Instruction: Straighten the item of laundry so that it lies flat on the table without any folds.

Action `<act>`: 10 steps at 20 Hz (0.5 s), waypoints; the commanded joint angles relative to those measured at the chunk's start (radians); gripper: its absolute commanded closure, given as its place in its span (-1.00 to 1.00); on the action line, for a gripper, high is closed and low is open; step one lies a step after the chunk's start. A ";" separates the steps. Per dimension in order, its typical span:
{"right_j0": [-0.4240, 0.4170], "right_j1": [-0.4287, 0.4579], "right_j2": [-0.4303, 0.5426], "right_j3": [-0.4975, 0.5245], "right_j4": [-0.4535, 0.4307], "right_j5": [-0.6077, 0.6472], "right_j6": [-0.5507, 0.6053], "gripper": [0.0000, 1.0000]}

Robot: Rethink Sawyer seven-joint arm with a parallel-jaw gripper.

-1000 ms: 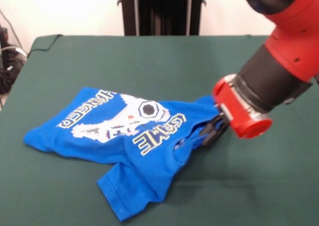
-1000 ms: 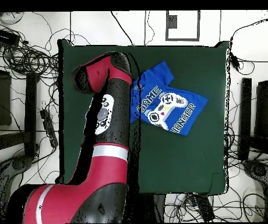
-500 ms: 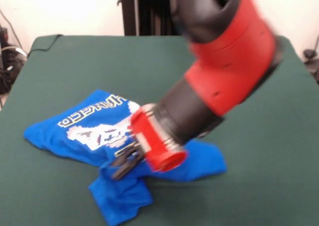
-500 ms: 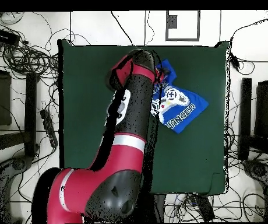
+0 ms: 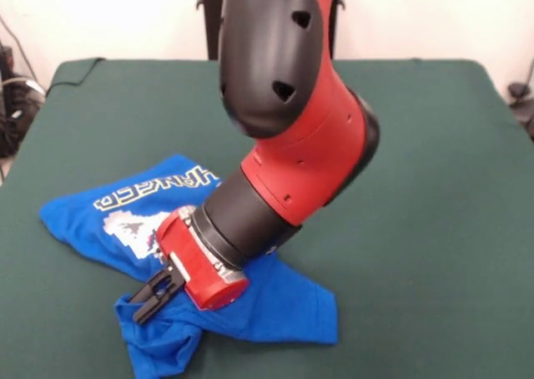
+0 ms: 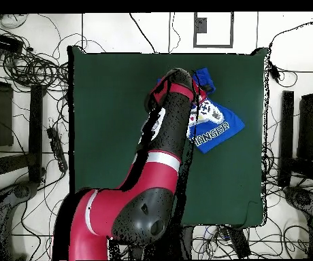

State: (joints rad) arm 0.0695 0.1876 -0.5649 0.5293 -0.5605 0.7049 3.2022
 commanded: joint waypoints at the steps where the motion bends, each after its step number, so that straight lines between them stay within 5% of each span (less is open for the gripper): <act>1: 0.041 -0.002 0.034 -0.003 0.057 0.043 0.246 1.00; 6: 0.025 -0.014 0.178 -0.033 0.196 0.067 0.162 1.00; 10: 0.042 -0.008 0.179 -0.062 0.272 0.137 0.195 1.00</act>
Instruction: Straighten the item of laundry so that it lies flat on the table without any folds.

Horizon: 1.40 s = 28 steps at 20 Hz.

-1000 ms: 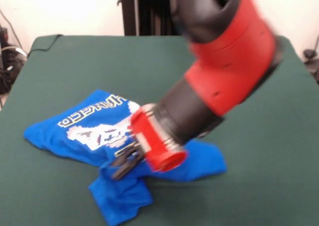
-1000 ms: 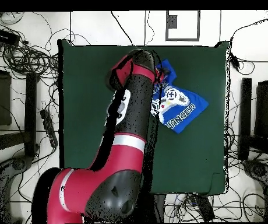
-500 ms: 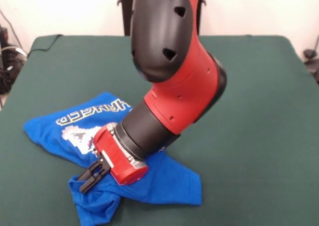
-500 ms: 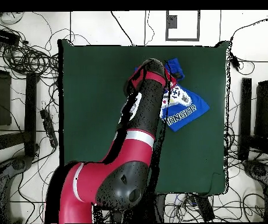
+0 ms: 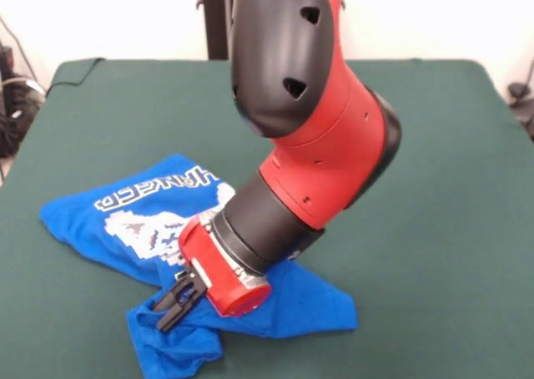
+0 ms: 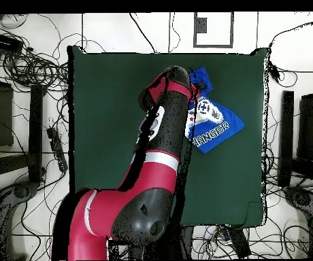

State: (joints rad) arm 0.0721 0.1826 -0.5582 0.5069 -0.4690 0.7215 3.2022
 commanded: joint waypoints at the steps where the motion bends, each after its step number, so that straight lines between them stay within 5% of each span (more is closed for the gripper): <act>1: 0.040 0.003 0.167 -0.051 0.190 0.130 0.192 1.00; 16: 0.043 -0.050 0.307 0.039 0.456 0.002 0.144 1.00; 19: 0.064 -0.035 0.276 -0.006 0.476 0.086 0.159 1.00; 23: 0.111 0.009 0.143 -0.101 0.472 0.358 0.171 1.00; 26: 0.146 0.047 0.066 -0.139 0.480 0.492 0.279 1.00; 28: 0.157 0.045 0.062 -0.116 0.482 0.491 0.313 1.00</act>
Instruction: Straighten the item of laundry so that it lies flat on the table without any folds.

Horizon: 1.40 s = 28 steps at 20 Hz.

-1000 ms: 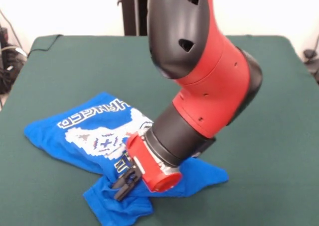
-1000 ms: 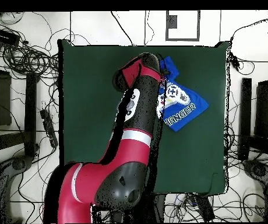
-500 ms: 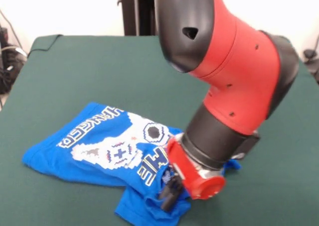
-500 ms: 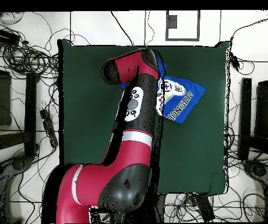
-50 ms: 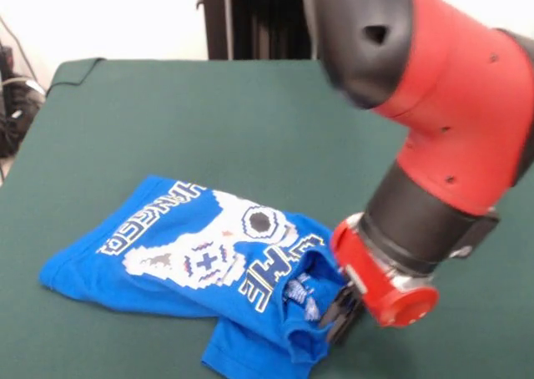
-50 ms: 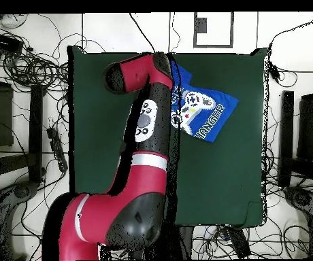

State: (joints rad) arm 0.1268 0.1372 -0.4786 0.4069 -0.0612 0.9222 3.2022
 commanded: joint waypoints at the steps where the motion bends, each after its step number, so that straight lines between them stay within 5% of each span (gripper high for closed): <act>1: 0.108 0.085 -0.011 0.005 0.077 0.281 0.329 1.00; 9: 0.139 0.086 0.108 0.117 0.129 -0.056 0.499 1.00; 17: 0.173 0.220 0.020 -0.069 0.261 0.068 0.690 1.00; 28: 0.242 0.038 0.064 0.250 0.275 0.141 0.597 1.00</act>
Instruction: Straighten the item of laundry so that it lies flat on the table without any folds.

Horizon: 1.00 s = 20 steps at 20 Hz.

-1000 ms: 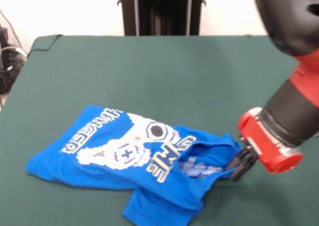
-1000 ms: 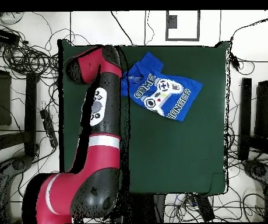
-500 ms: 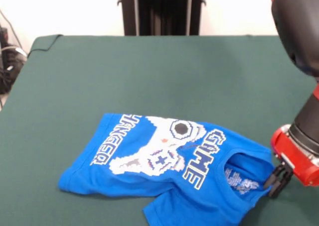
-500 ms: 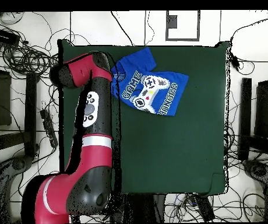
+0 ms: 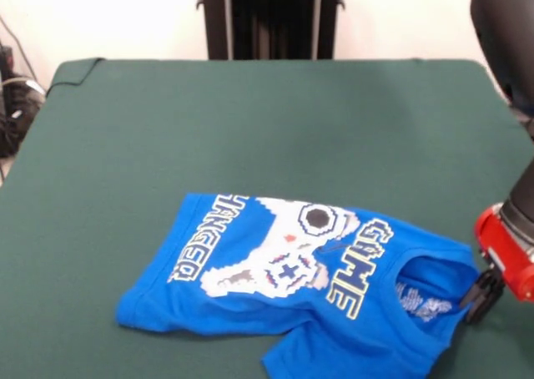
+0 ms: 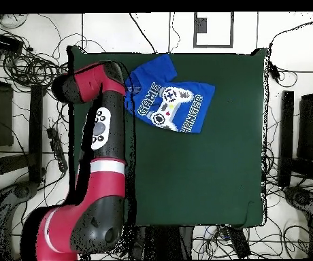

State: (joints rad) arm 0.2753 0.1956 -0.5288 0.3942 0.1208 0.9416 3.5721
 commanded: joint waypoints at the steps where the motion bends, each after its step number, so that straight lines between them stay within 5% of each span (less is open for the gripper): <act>1: 0.094 -0.020 0.112 0.267 0.095 0.125 0.221 1.00; 13: 0.072 -0.035 0.098 0.269 0.132 0.150 0.128 1.00; 20: 0.156 -0.279 0.105 0.648 0.148 0.220 0.084 1.00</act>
State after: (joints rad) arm 0.3547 0.0711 -0.5274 0.6547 0.2058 1.0101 3.5721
